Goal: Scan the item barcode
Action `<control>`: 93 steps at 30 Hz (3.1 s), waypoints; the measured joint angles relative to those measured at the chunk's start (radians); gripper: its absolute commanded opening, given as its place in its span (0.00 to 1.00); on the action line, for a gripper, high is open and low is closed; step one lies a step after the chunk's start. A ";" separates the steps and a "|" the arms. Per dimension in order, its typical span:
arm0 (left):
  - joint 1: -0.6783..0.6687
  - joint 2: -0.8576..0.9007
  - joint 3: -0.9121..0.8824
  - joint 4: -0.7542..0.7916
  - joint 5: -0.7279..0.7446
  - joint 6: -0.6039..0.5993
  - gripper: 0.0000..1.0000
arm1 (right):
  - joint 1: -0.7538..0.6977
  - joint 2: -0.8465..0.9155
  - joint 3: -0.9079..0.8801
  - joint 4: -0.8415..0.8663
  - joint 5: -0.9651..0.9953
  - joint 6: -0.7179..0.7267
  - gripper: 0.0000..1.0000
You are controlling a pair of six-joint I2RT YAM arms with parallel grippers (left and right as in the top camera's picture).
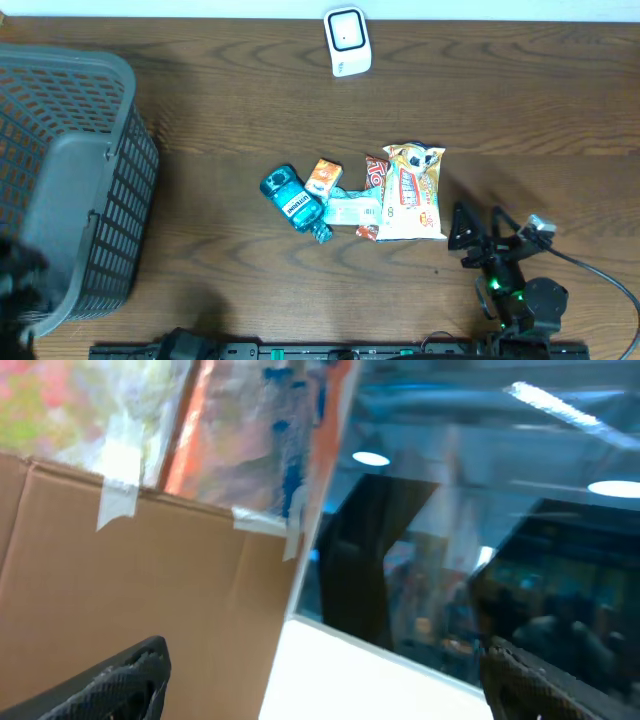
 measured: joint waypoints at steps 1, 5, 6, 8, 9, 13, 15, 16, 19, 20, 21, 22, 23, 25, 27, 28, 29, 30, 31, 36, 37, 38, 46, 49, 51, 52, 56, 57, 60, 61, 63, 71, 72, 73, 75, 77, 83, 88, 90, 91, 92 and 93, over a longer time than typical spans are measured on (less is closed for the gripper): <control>0.005 -0.033 0.000 -0.039 0.039 0.000 0.98 | 0.000 0.012 0.000 0.002 -0.044 0.011 0.99; 0.033 -0.173 0.000 -0.180 0.235 0.004 0.98 | 0.000 0.059 0.000 0.002 -0.219 0.062 0.99; 0.042 -0.202 0.000 -0.202 0.284 0.003 0.98 | 0.000 0.066 0.000 0.002 -0.241 0.076 0.99; 0.064 -0.254 0.001 -0.238 0.378 -0.003 0.98 | 0.000 0.076 0.000 0.002 -0.283 0.125 0.99; 0.075 -0.272 0.001 -0.252 0.415 -0.008 0.98 | -0.001 0.077 0.000 0.003 -0.298 0.156 0.99; 0.104 -0.307 0.001 -0.283 0.509 -0.043 0.98 | 0.000 0.077 0.000 0.031 -0.342 0.297 0.99; 0.104 -0.307 0.000 -0.288 0.534 -0.061 0.98 | 0.000 0.077 0.000 0.056 -0.360 0.340 0.99; 0.104 -0.306 0.000 -0.289 0.542 -0.066 0.98 | 0.000 0.077 0.000 0.062 -0.371 0.357 0.99; 0.104 -0.306 0.000 -0.288 0.560 -0.076 0.98 | 0.000 0.077 0.000 0.063 -0.409 0.388 0.90; 0.104 -0.306 0.000 -0.288 0.563 -0.079 0.98 | 0.002 0.077 0.000 0.063 -0.420 0.395 0.89; 0.104 -0.306 0.000 -0.288 0.566 -0.081 0.98 | 0.006 0.077 0.000 0.063 -0.428 0.406 0.89; 0.104 -0.306 0.000 -0.287 0.566 -0.084 0.98 | 0.015 0.077 0.000 0.063 -0.433 0.418 0.89; 0.104 -0.306 0.000 -0.286 0.566 -0.085 0.98 | 0.029 0.077 0.000 0.063 -0.435 0.429 0.89; 0.104 -0.306 0.000 -0.283 0.567 -0.086 0.98 | 0.069 0.077 0.000 0.061 -0.432 0.449 0.91; 0.104 -0.306 0.000 -0.278 0.567 -0.089 0.98 | 0.121 0.077 0.000 0.050 -0.410 0.472 0.91; 0.104 -0.306 0.000 -0.273 0.567 -0.089 0.98 | 0.156 0.077 0.000 0.036 -0.387 0.489 0.91; 0.104 -0.306 0.000 -0.272 0.567 -0.089 0.98 | 0.185 0.078 0.000 0.023 -0.371 0.499 0.91; 0.104 -0.306 0.000 -0.271 0.567 -0.089 0.98 | 0.224 0.077 0.000 0.011 -0.342 0.517 0.90; 0.104 -0.306 0.000 -0.271 0.567 -0.089 0.98 | 0.269 0.079 0.000 0.002 -0.310 0.534 0.90; 0.104 -0.306 0.000 -0.280 0.570 -0.089 0.98 | 0.500 0.096 0.000 0.002 -0.108 0.604 0.95; 0.104 -0.306 0.000 -0.282 0.570 -0.091 0.98 | 0.562 0.111 0.000 0.003 -0.038 0.621 0.96; 0.104 -0.306 0.000 -0.284 0.570 -0.095 0.98 | 0.606 0.125 0.000 0.003 0.007 0.637 0.96; 0.104 -0.306 -0.001 -0.315 0.570 -0.153 0.98 | 0.916 0.375 -0.001 0.219 0.407 0.761 0.98; 0.104 -0.306 -0.002 -0.315 0.570 -0.164 0.98 | 0.963 0.535 0.000 0.384 0.497 0.774 0.94; 0.104 -0.306 -0.004 -0.314 0.570 -0.167 0.98 | 0.970 0.658 0.000 0.488 0.528 0.782 0.93; 0.104 -0.306 -0.007 -0.314 0.570 -0.168 0.98 | 0.970 0.723 0.002 0.536 0.537 0.789 0.93; 0.104 -0.306 -0.020 -0.314 0.570 -0.168 0.98 | 0.972 1.025 0.041 0.693 0.538 0.816 0.94; 0.104 -0.307 -0.023 -0.314 0.570 -0.168 0.98 | 0.972 1.096 0.066 0.719 0.533 0.819 0.94; 0.104 -0.308 -0.031 -0.315 0.570 -0.168 0.98 | 0.972 1.289 0.172 0.766 0.506 0.822 0.87; 0.104 -0.310 -0.032 -0.315 0.570 -0.168 0.98 | 0.972 1.347 0.215 0.772 0.492 0.824 0.84; 0.104 -0.317 -0.032 -0.315 0.570 -0.168 0.98 | 0.972 1.436 0.285 0.776 0.462 0.826 0.78; 0.104 -0.352 -0.032 -0.314 0.570 -0.168 0.98 | 0.972 1.551 0.378 0.692 0.388 0.878 0.74; 0.104 -0.352 -0.032 -0.314 0.570 -0.168 0.98 | 0.972 1.551 0.385 0.677 0.390 0.890 0.74; 0.104 -0.352 -0.032 -0.315 0.570 -0.168 0.98 | 0.972 1.550 0.389 0.666 0.391 0.901 0.75; 0.104 -0.352 -0.032 -0.314 0.570 -0.168 0.98 | 0.972 1.547 0.395 0.649 0.399 0.916 0.75; 0.104 -0.352 -0.032 -0.314 0.570 -0.168 0.98 | 0.972 1.546 0.399 0.637 0.406 0.925 0.75; 0.104 -0.352 -0.032 -0.314 0.570 -0.168 0.98 | 0.933 1.535 0.407 0.591 0.425 0.938 0.71; 0.104 -0.352 -0.032 -0.315 0.570 -0.168 0.98 | 0.881 1.533 0.411 0.564 0.433 0.938 0.53; 0.104 -0.352 -0.032 -0.314 0.570 -0.168 0.98 | 0.865 1.534 0.410 0.555 0.440 0.931 0.43; 0.104 -0.352 -0.032 -0.314 0.570 -0.168 0.98 | 0.855 1.535 0.409 0.551 0.442 0.925 0.41; 0.104 -0.352 -0.032 -0.315 0.570 -0.168 0.98 | 0.850 1.536 0.407 0.548 0.445 0.917 0.39; 0.104 -0.352 -0.032 -0.314 0.570 -0.168 0.98 | 0.849 1.536 0.406 0.546 0.448 0.914 0.34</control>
